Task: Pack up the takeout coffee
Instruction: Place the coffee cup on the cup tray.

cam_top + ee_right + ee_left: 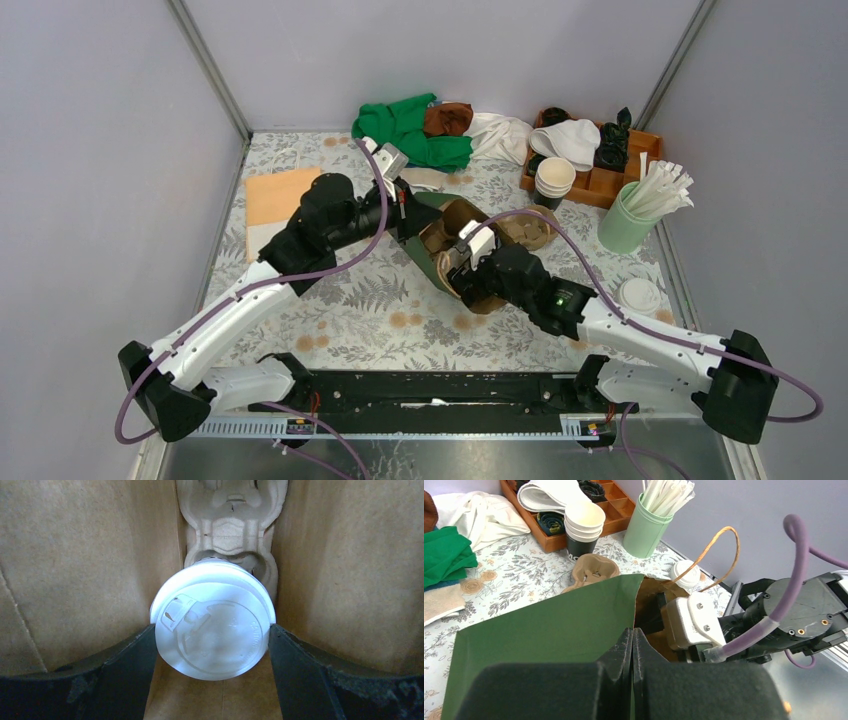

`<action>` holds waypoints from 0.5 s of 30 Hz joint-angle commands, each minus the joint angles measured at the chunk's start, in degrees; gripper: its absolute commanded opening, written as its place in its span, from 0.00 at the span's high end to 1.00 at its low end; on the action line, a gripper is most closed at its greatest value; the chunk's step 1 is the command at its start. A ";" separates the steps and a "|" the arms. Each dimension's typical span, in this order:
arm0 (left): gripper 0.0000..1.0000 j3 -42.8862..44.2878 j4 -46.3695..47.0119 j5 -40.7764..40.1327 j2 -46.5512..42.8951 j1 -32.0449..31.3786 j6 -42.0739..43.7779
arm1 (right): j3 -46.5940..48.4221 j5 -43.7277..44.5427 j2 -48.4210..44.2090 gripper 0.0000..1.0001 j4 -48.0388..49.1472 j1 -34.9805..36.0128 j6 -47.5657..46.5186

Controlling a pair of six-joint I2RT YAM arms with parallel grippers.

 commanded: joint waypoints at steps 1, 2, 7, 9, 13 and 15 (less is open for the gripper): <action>1.00 1.98 3.27 2.72 -0.08 0.12 -0.34 | -1.19 0.06 0.98 0.47 5.23 -0.58 -1.76; 1.00 2.01 3.14 2.86 -0.03 0.12 -0.36 | -1.51 0.22 1.15 0.47 5.69 -0.93 -1.69; 1.00 1.70 2.12 3.49 -0.33 0.21 -0.12 | -2.29 -2.13 2.21 0.47 7.76 -3.15 -1.20; 1.00 1.61 1.42 3.22 -0.45 0.35 0.13 | -1.96 -2.73 2.51 0.47 8.13 -3.40 -1.10; 1.00 1.23 0.75 2.17 -1.35 1.51 -0.28 | -1.33 -2.81 1.49 0.49 7.43 -3.96 -0.57; 1.00 0.69 1.09 2.26 -2.03 2.56 -0.89 | -1.52 -2.56 -0.24 0.51 7.13 -4.39 -0.21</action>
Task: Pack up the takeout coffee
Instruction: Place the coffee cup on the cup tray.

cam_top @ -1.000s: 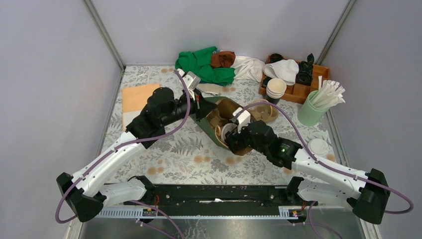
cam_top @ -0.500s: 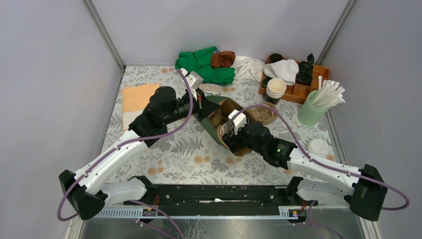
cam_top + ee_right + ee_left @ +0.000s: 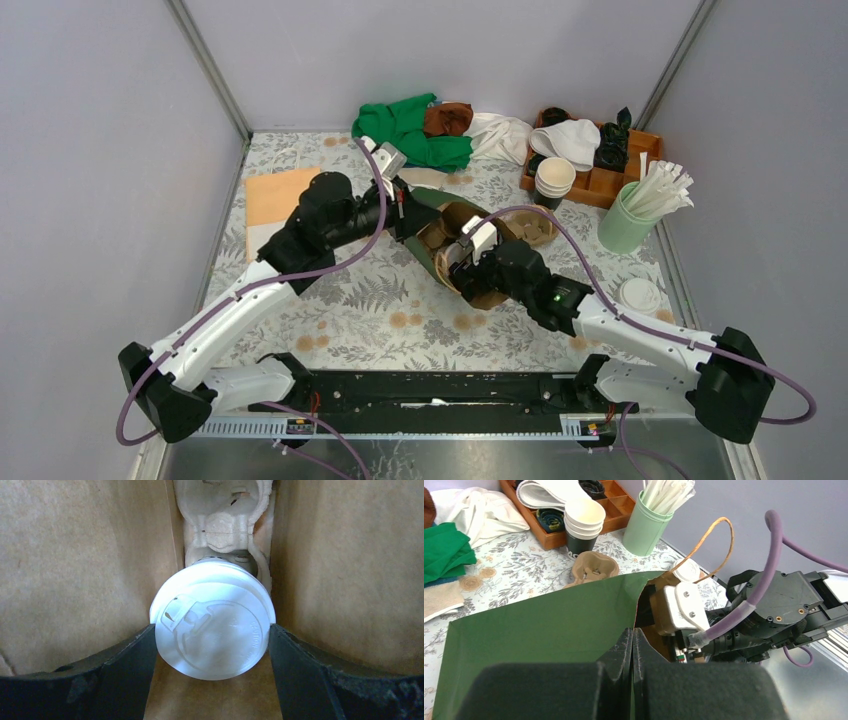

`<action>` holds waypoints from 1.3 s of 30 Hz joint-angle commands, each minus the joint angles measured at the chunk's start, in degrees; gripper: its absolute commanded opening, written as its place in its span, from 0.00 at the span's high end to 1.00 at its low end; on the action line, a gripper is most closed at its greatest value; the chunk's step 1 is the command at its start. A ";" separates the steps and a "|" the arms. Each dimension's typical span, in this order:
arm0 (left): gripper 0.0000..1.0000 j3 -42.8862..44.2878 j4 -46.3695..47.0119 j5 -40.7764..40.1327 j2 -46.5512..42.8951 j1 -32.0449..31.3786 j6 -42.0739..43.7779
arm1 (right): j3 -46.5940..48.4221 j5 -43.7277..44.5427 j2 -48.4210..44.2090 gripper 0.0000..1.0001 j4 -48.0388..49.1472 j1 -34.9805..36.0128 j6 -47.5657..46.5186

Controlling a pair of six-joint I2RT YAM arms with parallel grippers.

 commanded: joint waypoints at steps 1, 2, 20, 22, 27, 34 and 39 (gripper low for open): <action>1.00 0.45 1.70 0.96 -2.33 2.09 -1.11 | 0.17 -0.08 -3.31 0.51 1.78 -1.27 0.64; 1.00 0.29 1.83 1.12 -2.55 2.46 -1.31 | -0.04 0.14 -4.03 0.52 1.44 -1.50 0.76; 1.00 -1.11 2.25 9.08 -2.80 3.16 -4.18 | 1.81 3.00 -0.63 0.52 -0.39 -2.54 -4.49; 1.00 -1.41 1.94 9.32 -2.78 3.13 -4.13 | 1.96 2.45 0.06 0.52 0.02 -2.57 -4.06; 1.00 -2.25 1.38 9.37 -3.21 3.25 -4.15 | 4.16 1.84 2.01 0.53 -0.80 -2.57 -4.50; 1.00 -4.29 3.17 10.46 -4.34 5.47 -5.65 | 5.31 1.63 2.77 0.53 -1.57 -2.59 -4.31; 1.00 -5.61 3.89 12.89 -5.16 6.25 -7.05 | 5.26 2.07 3.47 0.53 -1.73 -2.60 -4.87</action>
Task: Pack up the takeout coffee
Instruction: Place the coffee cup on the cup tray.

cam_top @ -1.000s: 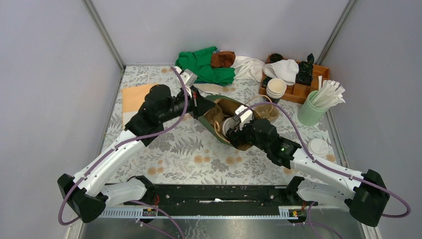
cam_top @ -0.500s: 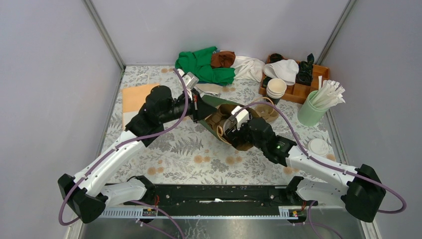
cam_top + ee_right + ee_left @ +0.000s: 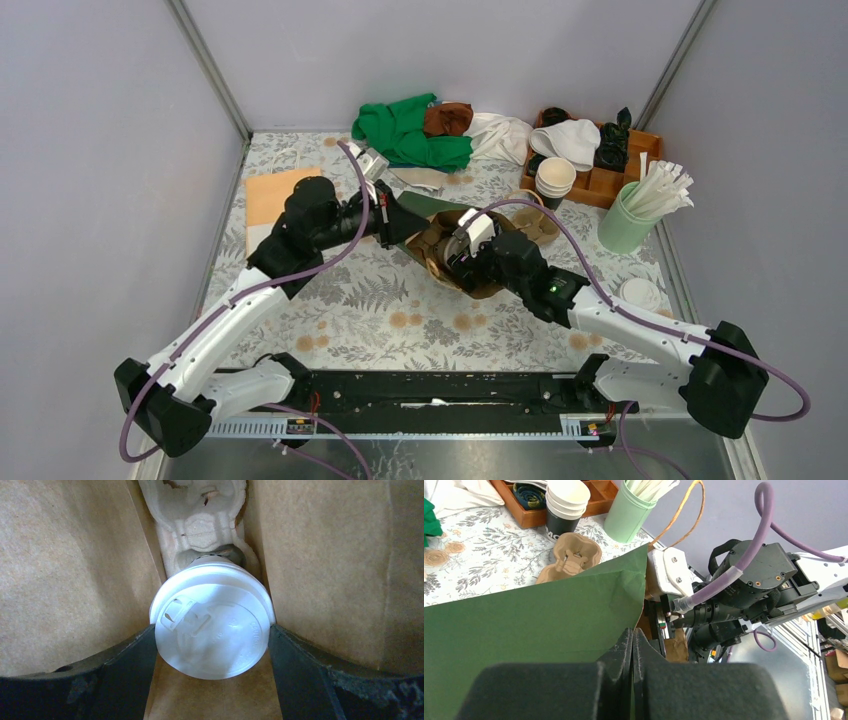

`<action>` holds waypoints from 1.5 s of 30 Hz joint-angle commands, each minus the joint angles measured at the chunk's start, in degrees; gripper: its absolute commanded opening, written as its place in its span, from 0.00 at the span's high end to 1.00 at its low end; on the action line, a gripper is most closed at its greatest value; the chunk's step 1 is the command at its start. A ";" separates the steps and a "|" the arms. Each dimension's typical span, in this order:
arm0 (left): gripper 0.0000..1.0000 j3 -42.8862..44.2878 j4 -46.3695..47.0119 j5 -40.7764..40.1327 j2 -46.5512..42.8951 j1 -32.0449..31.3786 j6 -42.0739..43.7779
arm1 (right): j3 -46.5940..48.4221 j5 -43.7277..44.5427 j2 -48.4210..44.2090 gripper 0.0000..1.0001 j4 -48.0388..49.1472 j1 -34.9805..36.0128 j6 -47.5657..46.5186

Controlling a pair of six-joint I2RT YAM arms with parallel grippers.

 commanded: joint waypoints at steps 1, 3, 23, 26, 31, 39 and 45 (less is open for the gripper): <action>1.00 -0.76 2.91 4.13 -1.78 0.59 -1.51 | 2.02 1.25 0.95 0.53 -0.15 -0.60 -1.07; 1.00 -0.99 2.55 5.68 -2.01 0.57 -1.70 | 1.94 0.98 1.14 0.53 -0.20 -0.53 -1.31; 1.00 -1.54 2.47 11.58 -1.78 0.64 -5.14 | 1.85 -0.34 1.44 0.55 -0.64 -0.49 -3.61; 1.00 -0.75 5.17 11.08 -1.02 0.94 -7.54 | 4.53 0.20 1.52 0.55 -2.77 -0.48 -4.22; 1.00 -0.32 9.98 10.88 0.27 2.62 -12.29 | 10.55 -1.09 2.89 0.57 -12.18 -0.48 -4.91; 1.00 -5.51 19.10 14.01 -1.67 8.69 -23.78 | 16.18 -4.21 3.45 0.63 -24.05 -0.48 -4.11; 1.00 -7.55 19.52 17.36 -1.05 10.62 -29.02 | 21.27 -6.42 3.10 0.63 -33.76 -0.53 -3.01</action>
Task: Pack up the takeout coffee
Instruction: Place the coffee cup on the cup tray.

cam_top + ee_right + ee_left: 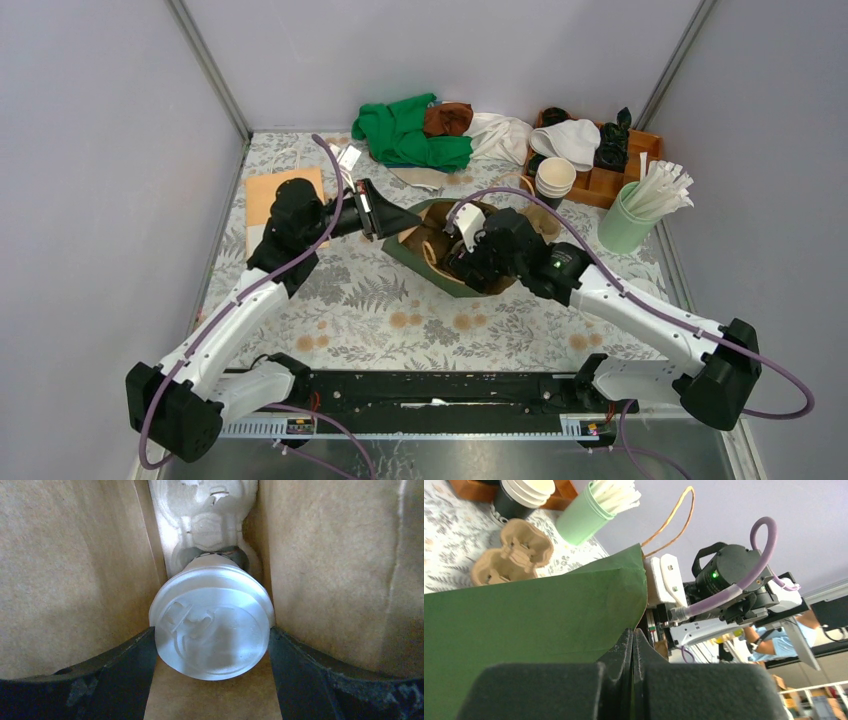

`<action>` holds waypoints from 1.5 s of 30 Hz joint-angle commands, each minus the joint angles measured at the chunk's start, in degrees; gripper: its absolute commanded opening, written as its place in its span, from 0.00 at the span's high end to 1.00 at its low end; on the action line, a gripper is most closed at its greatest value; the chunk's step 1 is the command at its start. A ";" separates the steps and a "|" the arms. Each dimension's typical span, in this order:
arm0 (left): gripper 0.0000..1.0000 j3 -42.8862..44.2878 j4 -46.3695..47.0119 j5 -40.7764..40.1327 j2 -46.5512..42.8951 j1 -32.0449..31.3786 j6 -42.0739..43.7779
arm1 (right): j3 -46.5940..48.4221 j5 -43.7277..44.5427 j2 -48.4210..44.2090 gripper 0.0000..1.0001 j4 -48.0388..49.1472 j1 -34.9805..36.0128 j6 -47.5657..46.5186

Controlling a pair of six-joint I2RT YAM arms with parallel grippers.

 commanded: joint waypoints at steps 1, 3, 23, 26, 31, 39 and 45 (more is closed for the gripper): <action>1.00 -0.24 4.43 5.52 -0.25 1.66 -5.90 | 5.95 -2.59 0.06 0.64 -9.25 -0.50 0.97; 1.00 -0.77 4.83 7.20 0.71 2.23 -6.81 | 7.75 -3.31 0.86 0.65 -12.90 -0.48 1.37; 0.97 -4.40 3.26 3.92 5.47 6.91 -0.96 | 15.03 -2.53 13.91 0.67 -22.10 -0.22 1.28; 0.96 -2.04 -0.80 0.47 6.27 7.50 1.98 | 16.80 -1.86 16.08 0.66 -23.46 -0.08 1.51; 0.93 2.50 -7.05 -3.91 6.99 7.63 8.05 | 20.57 -1.47 21.27 0.66 -25.98 0.14 2.15; 0.92 10.31 -21.05 -10.58 7.61 7.63 19.36 | 25.50 0.08 27.68 0.66 -30.02 0.22 3.14; 0.92 10.88 -22.41 -11.74 7.16 7.63 22.29 | 24.71 1.00 29.64 0.66 -30.64 0.32 3.39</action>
